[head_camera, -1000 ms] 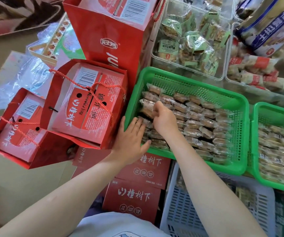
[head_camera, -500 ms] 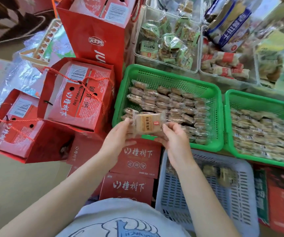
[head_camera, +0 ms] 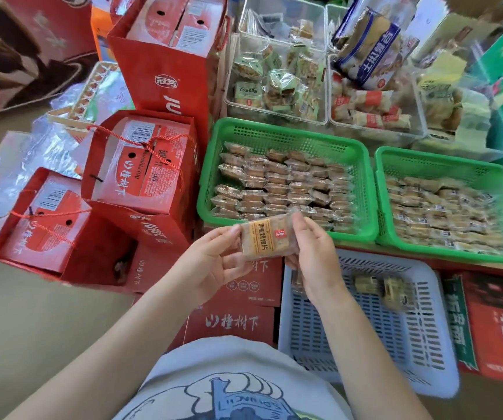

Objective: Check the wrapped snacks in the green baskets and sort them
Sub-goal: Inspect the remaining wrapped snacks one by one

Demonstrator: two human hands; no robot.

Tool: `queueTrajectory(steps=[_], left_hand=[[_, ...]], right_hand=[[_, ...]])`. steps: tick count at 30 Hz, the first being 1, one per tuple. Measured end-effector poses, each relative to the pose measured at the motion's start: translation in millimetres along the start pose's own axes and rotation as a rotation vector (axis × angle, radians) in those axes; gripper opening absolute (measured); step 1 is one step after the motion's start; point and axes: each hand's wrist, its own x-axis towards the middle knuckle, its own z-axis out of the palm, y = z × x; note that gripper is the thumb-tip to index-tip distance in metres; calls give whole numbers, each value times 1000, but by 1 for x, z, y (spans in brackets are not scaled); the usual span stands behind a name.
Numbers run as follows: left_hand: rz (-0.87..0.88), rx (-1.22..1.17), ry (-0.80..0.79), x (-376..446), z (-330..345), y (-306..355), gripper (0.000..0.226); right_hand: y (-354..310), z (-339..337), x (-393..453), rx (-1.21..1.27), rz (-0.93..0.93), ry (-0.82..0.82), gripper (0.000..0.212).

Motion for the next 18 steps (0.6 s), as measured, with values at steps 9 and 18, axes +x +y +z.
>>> queueTrajectory(steps=[9,18], left_hand=[[-22,131,31,-13,2,-3,40],[63,269,87,-19,7,-4,10]], right_hand=[[0,-13,-11,255,303,4,32],[2,-17,-19,74,-37,-18,35]])
